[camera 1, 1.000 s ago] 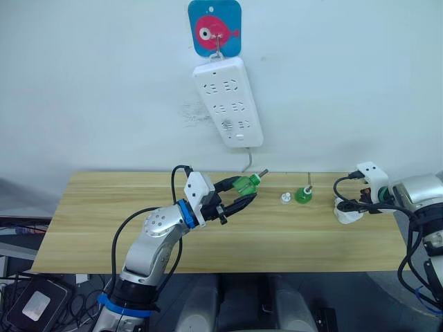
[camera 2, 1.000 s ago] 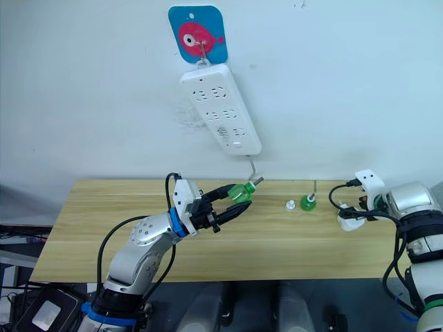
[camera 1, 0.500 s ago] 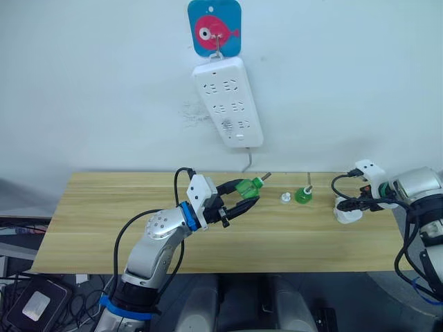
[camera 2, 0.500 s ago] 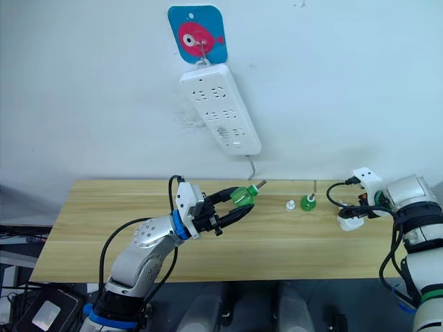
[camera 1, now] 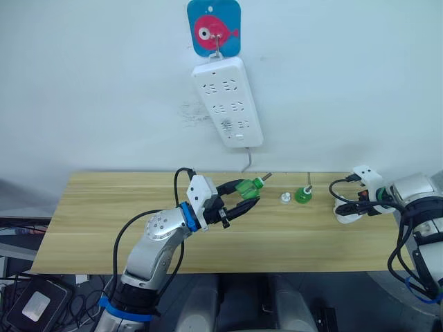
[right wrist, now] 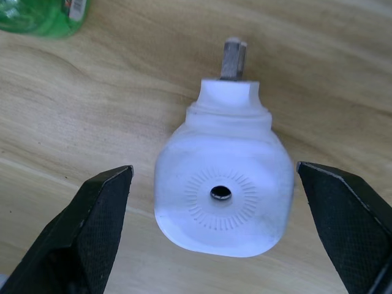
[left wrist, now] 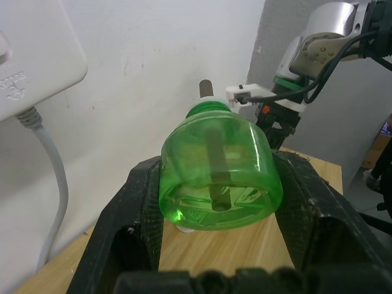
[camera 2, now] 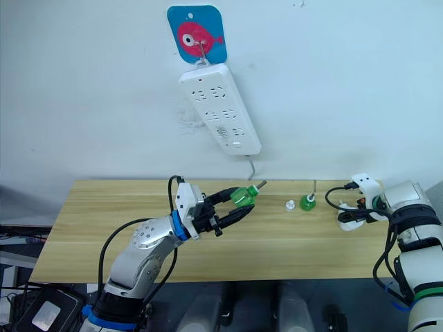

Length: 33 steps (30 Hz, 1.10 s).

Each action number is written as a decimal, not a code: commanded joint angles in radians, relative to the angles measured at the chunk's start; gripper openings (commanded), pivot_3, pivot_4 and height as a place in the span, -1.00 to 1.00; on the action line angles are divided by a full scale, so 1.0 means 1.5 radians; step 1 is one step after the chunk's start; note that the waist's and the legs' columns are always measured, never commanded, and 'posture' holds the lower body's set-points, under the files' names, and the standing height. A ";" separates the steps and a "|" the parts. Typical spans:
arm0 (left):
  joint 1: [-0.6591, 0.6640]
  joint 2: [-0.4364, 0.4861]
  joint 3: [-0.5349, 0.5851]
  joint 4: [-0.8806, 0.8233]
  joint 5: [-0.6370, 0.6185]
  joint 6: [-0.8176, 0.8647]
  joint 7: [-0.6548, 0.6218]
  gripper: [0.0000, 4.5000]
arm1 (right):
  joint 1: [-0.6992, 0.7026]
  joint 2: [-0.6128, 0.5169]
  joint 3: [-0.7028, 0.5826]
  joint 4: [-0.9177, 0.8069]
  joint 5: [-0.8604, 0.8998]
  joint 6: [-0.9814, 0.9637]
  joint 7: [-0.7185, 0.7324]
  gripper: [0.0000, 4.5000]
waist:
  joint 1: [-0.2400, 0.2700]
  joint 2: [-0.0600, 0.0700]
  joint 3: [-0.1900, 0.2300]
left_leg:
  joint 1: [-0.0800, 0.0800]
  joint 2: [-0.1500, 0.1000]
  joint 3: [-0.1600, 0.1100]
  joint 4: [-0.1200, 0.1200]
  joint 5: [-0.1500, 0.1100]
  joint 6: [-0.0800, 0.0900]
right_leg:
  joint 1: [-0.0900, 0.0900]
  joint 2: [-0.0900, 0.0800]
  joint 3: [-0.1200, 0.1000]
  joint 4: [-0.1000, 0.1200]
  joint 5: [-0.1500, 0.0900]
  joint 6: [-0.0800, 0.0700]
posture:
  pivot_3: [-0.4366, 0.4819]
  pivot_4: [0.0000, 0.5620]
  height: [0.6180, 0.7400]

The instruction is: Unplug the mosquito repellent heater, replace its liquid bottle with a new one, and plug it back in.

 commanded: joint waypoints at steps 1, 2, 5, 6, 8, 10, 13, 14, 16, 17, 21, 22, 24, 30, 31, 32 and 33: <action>-0.004 0.001 -0.001 -0.027 -0.002 0.000 0.003 0.00 | -0.006 -0.004 -0.013 0.015 -0.013 -0.020 0.005 0.99 | 0.000 0.000 0.000 | 0.000 0.000 0.000 0.000 0.000 0.000 | 0.000 0.000 0.000 0.000 0.000 0.000 | 0.35 -0.04 1.00; -0.004 0.000 -0.001 -0.029 -0.002 0.002 0.004 0.00 | -0.006 -0.002 -0.015 0.019 -0.015 -0.024 0.003 0.99 | 0.000 0.000 0.000 | 0.000 0.000 0.000 0.000 0.000 0.000 | 0.000 0.000 0.000 0.000 0.000 0.000 | 0.35 -0.04 1.00; -0.002 -0.002 -0.004 -0.034 -0.002 0.005 0.007 0.00 | -0.007 0.000 -0.019 0.026 -0.019 -0.032 0.004 0.99 | 0.000 0.000 0.000 | 0.000 0.000 0.000 0.000 0.000 0.000 | 0.000 0.000 0.000 0.000 0.000 0.000 | 0.35 -0.03 1.00; -0.001 -0.002 -0.005 -0.034 -0.001 0.005 0.008 0.00 | -0.007 0.000 -0.020 0.028 -0.018 -0.032 0.005 0.99 | 0.000 0.000 0.000 | 0.000 0.000 0.000 0.000 0.000 0.000 | 0.000 0.000 0.000 0.000 0.000 0.000 | 0.35 -0.03 1.00; 0.000 -0.002 -0.005 -0.035 -0.001 0.005 0.008 0.00 | -0.010 0.003 -0.025 0.033 -0.017 -0.032 0.005 0.84 | 0.000 0.000 0.000 | 0.000 0.000 0.000 0.000 0.000 0.000 | 0.000 0.000 0.000 0.000 0.000 0.000 | 0.35 -0.04 1.00; 0.001 -0.001 -0.006 -0.035 -0.001 0.005 0.009 0.00 | -0.012 0.004 -0.028 0.038 -0.017 -0.034 0.008 0.61 | 0.000 0.000 0.000 | 0.000 0.000 0.000 0.000 0.000 0.000 | 0.000 0.000 0.000 0.000 0.000 0.000 | 0.35 -0.04 1.00; -0.003 -0.001 -0.005 -0.029 -0.001 0.004 0.009 0.00 | -0.019 0.005 -0.038 0.044 -0.016 -0.031 0.014 0.32 | -0.001 0.000 0.000 | 0.000 0.000 0.000 0.000 0.000 0.000 | 0.000 0.000 0.000 0.000 0.000 0.000 | 0.35 -0.04 1.00; -0.005 -0.001 -0.003 -0.027 -0.002 0.005 0.010 0.00 | -0.022 0.004 -0.043 0.045 -0.015 -0.027 0.019 0.32 | -0.001 0.000 0.000 | 0.000 0.000 0.000 0.000 0.000 0.000 | 0.000 0.000 0.000 0.000 0.000 0.000 | 0.35 -0.04 1.00; -0.005 -0.001 -0.003 -0.025 -0.005 0.007 0.007 0.00 | -0.030 -0.004 -0.054 0.046 -0.010 -0.015 0.033 0.32 | 0.000 0.000 0.000 | 0.000 0.000 0.000 0.000 0.000 0.000 | 0.000 0.000 0.000 0.000 0.000 0.000 | 0.35 -0.04 1.00; -0.004 0.000 -0.003 -0.026 -0.008 0.009 0.005 0.00 | -0.035 -0.012 -0.058 0.044 -0.008 -0.011 0.041 0.32 | 0.000 0.000 0.001 | 0.000 0.000 0.000 0.000 0.000 0.000 | 0.000 0.000 0.000 0.000 0.000 0.000 | 0.35 -0.04 1.00; 0.000 0.015 -0.003 -0.039 -0.030 0.024 -0.025 0.00 | -0.054 -0.074 -0.067 -0.006 0.004 0.017 0.120 0.32 | 0.000 0.003 0.002 | 0.000 0.000 0.000 0.000 0.000 0.000 | 0.000 0.000 0.000 -0.001 0.000 0.000 | 0.33 -0.05 1.00; 0.000 0.017 -0.002 -0.042 -0.034 0.028 -0.032 0.00 | -0.052 -0.092 -0.063 -0.031 0.011 0.022 0.157 0.32 | 0.001 0.003 0.003 | -0.001 0.000 0.000 0.000 0.000 0.000 | 0.000 0.000 0.000 -0.001 0.000 0.000 | 0.33 -0.05 1.00; -0.003 0.025 0.000 -0.048 -0.056 0.043 -0.052 0.00 | -0.047 -0.140 -0.066 -0.118 0.059 0.092 0.242 0.32 | 0.002 0.004 0.003 | -0.001 0.000 0.000 -0.001 0.000 0.000 | -0.001 0.000 0.000 -0.001 0.000 0.000 | 0.31 -0.06 1.00; -0.048 0.032 -0.009 -0.023 -0.076 0.053 -0.106 0.00 | 0.032 -0.256 -0.149 -0.422 0.318 0.389 0.385 0.32 | 0.002 0.005 0.003 | -0.001 0.000 -0.002 -0.002 0.000 0.000 | 0.000 0.000 -0.002 -0.003 0.000 0.000 | 0.24 -0.10 1.00; -0.057 0.031 -0.009 -0.019 -0.080 0.057 -0.113 0.00 | 0.039 -0.251 -0.171 -0.443 0.346 0.427 0.372 0.32 | 0.003 0.004 0.003 | -0.001 0.000 -0.002 -0.001 0.000 0.000 | 0.000 0.000 -0.002 -0.003 0.000 0.000 | 0.21 -0.11 1.00; -0.067 0.030 -0.011 -0.018 -0.086 0.064 -0.121 0.00 | 0.049 -0.243 -0.201 -0.475 0.377 0.466 0.359 0.32 | 0.003 0.004 0.003 | -0.001 0.000 -0.002 -0.001 0.000 0.000 | 0.000 0.000 -0.002 -0.004 0.000 0.000 | 0.21 -0.11 1.00; -0.076 0.030 -0.013 -0.017 -0.092 0.071 -0.129 0.00 | 0.058 -0.236 -0.223 -0.499 0.411 0.492 0.345 0.32 | 0.002 0.004 0.003 | -0.001 0.000 -0.002 -0.001 0.000 0.000 | 0.000 -0.001 -0.002 -0.004 0.000 0.000 | 0.19 -0.11 1.00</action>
